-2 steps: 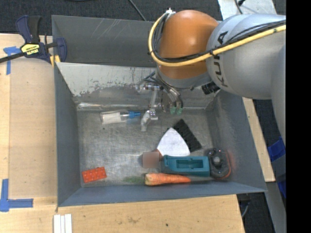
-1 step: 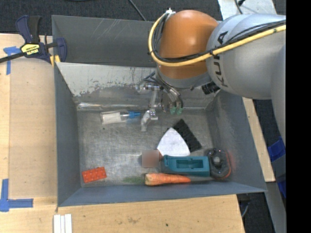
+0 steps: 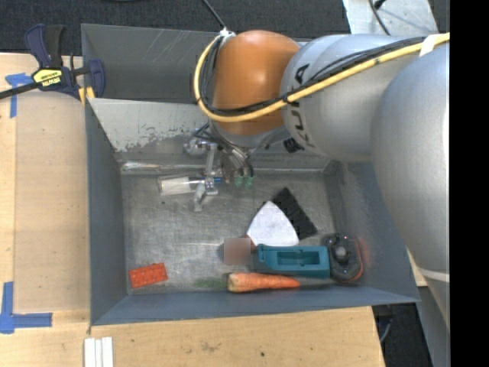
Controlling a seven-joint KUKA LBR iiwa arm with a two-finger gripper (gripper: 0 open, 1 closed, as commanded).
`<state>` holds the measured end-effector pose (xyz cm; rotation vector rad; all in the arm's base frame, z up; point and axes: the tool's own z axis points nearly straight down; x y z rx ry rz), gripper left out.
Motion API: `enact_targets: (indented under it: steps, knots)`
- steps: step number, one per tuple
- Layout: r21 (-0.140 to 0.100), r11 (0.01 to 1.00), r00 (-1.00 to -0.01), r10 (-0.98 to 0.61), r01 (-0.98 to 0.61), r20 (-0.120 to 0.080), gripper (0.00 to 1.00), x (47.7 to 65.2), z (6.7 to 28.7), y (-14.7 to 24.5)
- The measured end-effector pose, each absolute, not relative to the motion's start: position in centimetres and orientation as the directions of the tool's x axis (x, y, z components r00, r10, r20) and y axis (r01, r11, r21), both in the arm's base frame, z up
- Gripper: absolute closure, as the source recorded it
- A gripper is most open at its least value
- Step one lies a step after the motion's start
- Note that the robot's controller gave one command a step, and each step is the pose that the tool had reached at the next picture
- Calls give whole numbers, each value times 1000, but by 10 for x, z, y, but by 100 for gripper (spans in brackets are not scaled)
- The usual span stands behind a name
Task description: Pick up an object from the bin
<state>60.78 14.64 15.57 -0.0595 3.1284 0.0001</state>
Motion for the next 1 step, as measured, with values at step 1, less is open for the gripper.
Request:
enact_targets:
  steps: [1]
  knots:
    - [1, 991, -991, -136, -136, -4, 100, 621, 85, 200]
